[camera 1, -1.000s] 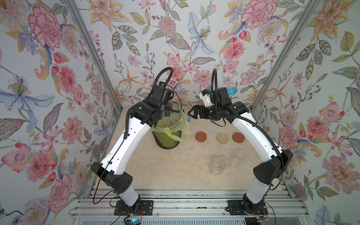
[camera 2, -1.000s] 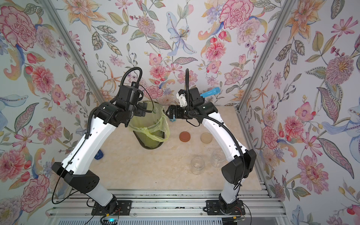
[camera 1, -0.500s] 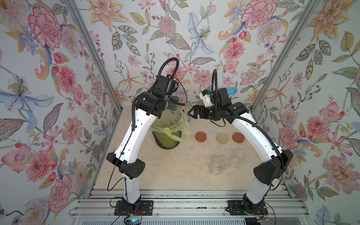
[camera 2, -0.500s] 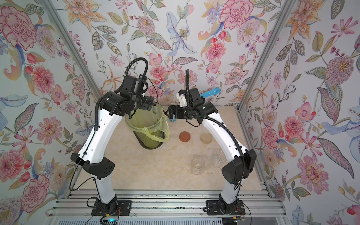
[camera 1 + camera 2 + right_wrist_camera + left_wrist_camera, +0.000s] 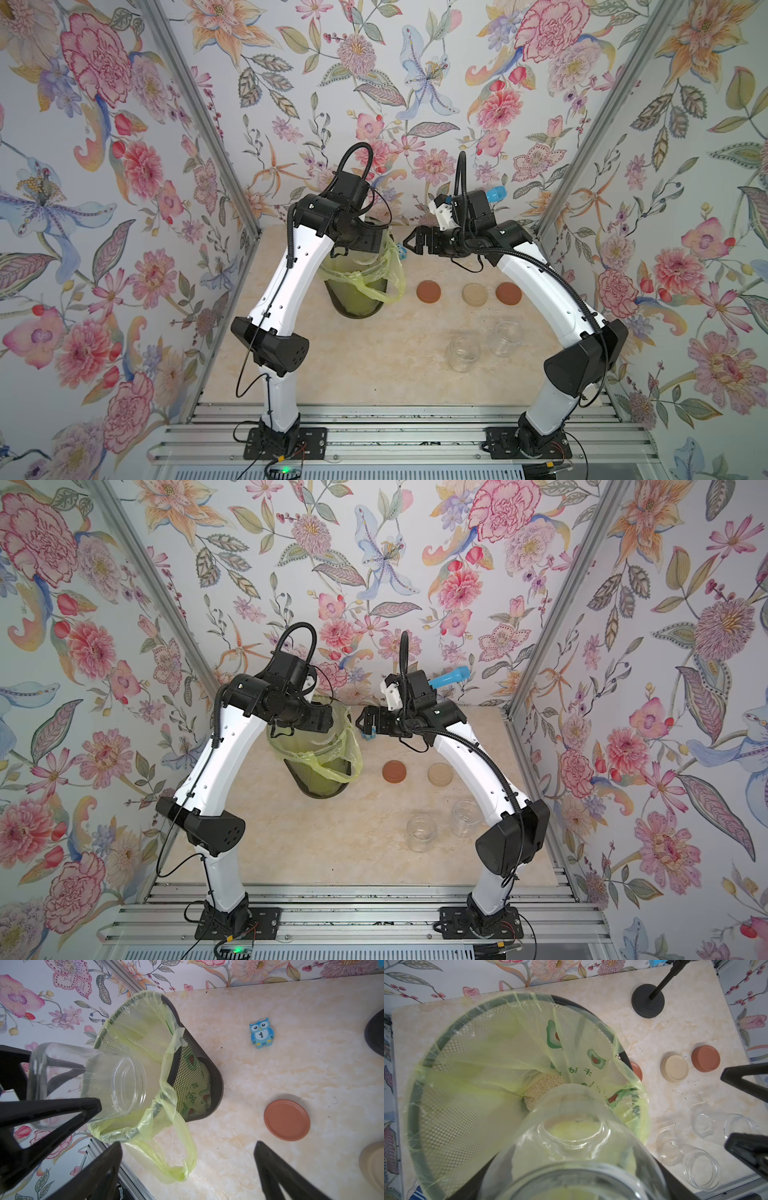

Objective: Empty moldy rice from jars
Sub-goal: Pour the moldy rice from the jar into the trash bin.

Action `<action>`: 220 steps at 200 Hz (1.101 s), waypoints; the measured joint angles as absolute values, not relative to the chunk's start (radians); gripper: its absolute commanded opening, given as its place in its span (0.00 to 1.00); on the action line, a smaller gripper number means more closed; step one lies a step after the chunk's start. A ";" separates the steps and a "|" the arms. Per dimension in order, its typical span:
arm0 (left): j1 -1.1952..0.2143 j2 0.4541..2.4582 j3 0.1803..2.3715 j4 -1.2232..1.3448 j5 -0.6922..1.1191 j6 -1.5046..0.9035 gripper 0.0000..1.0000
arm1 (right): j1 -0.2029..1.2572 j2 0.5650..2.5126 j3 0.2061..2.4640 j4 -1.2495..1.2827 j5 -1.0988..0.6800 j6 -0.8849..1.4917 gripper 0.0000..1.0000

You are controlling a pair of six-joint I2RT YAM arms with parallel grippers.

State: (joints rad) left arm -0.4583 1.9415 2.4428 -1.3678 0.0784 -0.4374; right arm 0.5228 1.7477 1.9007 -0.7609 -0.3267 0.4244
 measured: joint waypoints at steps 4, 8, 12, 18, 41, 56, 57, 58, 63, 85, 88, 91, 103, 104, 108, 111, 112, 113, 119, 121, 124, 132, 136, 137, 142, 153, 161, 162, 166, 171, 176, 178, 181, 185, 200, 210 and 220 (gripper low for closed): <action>-0.451 1.942 2.447 -1.367 0.094 -0.442 0.00 | 0.523 1.747 1.901 -0.760 -0.327 0.424 1.00; -0.443 1.942 2.450 -1.364 0.110 -0.448 0.00 | 0.523 1.747 1.901 -0.759 -0.329 0.424 1.00; -0.437 1.942 2.452 -1.361 0.125 -0.455 0.00 | 0.523 1.747 1.901 -0.758 -0.330 0.424 1.00; -0.423 1.942 2.455 -1.353 0.154 -0.463 0.00 | 0.522 1.746 1.901 -0.757 -0.331 0.424 1.00; -0.359 1.939 2.447 -1.296 0.275 -0.512 0.00 | 0.522 1.742 1.897 -0.753 -0.334 0.424 1.00; -0.301 1.919 2.399 -1.230 0.366 -0.558 0.00 | 0.522 1.737 1.892 -0.749 -0.334 0.424 1.00; -0.298 1.917 2.396 -1.226 0.371 -0.561 0.00 | 0.522 1.737 1.891 -0.748 -0.334 0.424 1.00; -0.293 1.915 2.389 -1.218 0.379 -0.566 0.00 | 0.522 1.736 1.890 -0.747 -0.334 0.424 1.00; -0.272 1.903 2.363 -1.192 0.409 -0.585 0.00 | 0.522 1.734 1.888 -0.746 -0.334 0.424 1.00; -0.192 1.831 2.220 -1.056 0.540 -0.683 0.00 | 0.521 1.726 1.877 -0.743 -0.337 0.424 1.00; -0.183 1.819 2.197 -1.032 0.555 -0.696 0.00 | 0.521 1.725 1.876 -0.743 -0.337 0.424 1.00; -0.171 1.805 2.168 -1.002 0.575 -0.718 0.00 | 0.521 1.723 1.875 -0.743 -0.337 0.424 1.00; -0.142 1.746 2.049 -0.876 0.643 -0.800 0.00 | 0.519 1.720 1.872 -0.742 -0.339 0.424 1.00; -0.140 1.742 2.041 -0.868 0.646 -0.806 0.00 | 0.519 1.720 1.872 -0.742 -0.339 0.424 1.00; -0.134 1.720 1.996 -0.819 0.670 -0.841 0.00 | 0.519 1.718 1.872 -0.743 -0.340 0.424 1.00; -0.130 1.705 1.965 -0.783 0.682 -0.864 0.00 | 0.517 1.718 1.872 -0.743 -0.342 0.424 1.00; -0.129 1.701 1.957 -0.775 0.686 -0.868 0.00 | 0.517 1.718 1.872 -0.743 -0.342 0.424 1.00; -0.128 1.695 1.943 -0.761 0.693 -0.877 0.00 | 0.517 1.717 1.872 -0.742 -0.342 0.424 1.00; -0.125 1.669 1.893 -0.701 0.717 -0.923 0.00 | 0.516 1.716 1.872 -0.743 -0.343 0.424 1.00; -0.124 1.662 1.877 -0.683 0.726 -0.934 0.00 | 0.515 1.716 1.872 -0.743 -0.344 0.424 1.00; -0.124 1.654 1.861 -0.663 0.734 -0.953 0.00 | 0.514 1.715 1.872 -0.743 -0.345 0.424 1.00; -0.124 1.640 1.833 -0.621 0.759 -0.989 0.00 | 0.514 1.714 1.872 -0.742 -0.345 0.424 1.00; -0.124 1.638 1.828 -0.606 0.768 -1.000 0.00 | 0.514 1.713 1.872 -0.742 -0.346 0.424 1.00; -0.125 1.638 1.828 -0.604 0.770 -1.002 0.00 | 0.513 1.713 1.872 -0.742 -0.346 0.424 1.00; -0.125 1.638 1.828 -0.591 0.780 -1.011 0.00 | 0.512 1.713 1.872 -0.741 -0.348 0.424 1.00; -0.125 1.639 1.835 -0.582 0.787 -1.014 0.00 | 0.509 1.712 1.872 -0.739 -0.352 0.424 1.00; -0.125 1.642 1.851 -0.593 0.787 -1.009 0.00 | 0.509 1.712 1.872 -0.738 -0.353 0.424 1.00; -0.125 1.642 1.853 -0.595 0.787 -1.008 0.00 | 0.509 1.712 1.872 -0.738 -0.353 0.424 1.00; -0.125 1.645 1.863 -0.601 0.787 -1.005 0.00 | 0.509 1.712 1.872 -0.738 -0.354 0.424 1.00; -0.125 1.650 1.883 -0.616 0.785 -0.994 0.00 | 0.509 1.712 1.872 -0.738 -0.356 0.424 1.00; -0.125 1.656 1.903 -0.632 0.781 -0.980 0.00 | 0.509 1.712 1.872 -0.738 -0.357 0.424 1.00; -0.124 1.659 1.913 -0.642 0.780 -0.974 0.00 | 0.509 1.712 1.872 -0.738 -0.357 0.424 1.00; -0.125 1.663 1.927 -0.654 0.776 -0.966 0.00 | 0.509 1.712 1.872 -0.738 -0.358 0.424 1.00; -0.125 1.671 1.953 -0.680 0.772 -0.949 0.00 | 0.509 1.712 1.872 -0.737 -0.360 0.424 1.00; -0.130 1.725 2.096 -0.814 0.723 -0.868 0.00 | 0.509 1.712 1.872 -0.736 -0.361 0.424 1.00; -0.141 1.782 2.229 -0.920 0.670 -0.798 0.00 | 0.509 1.712 1.872 -0.736 -0.363 0.424 1.00; -0.154 1.836 2.350 -1.011 0.612 -0.740 0.00 | 0.509 1.712 1.871 -0.736 -0.363 0.424 1.00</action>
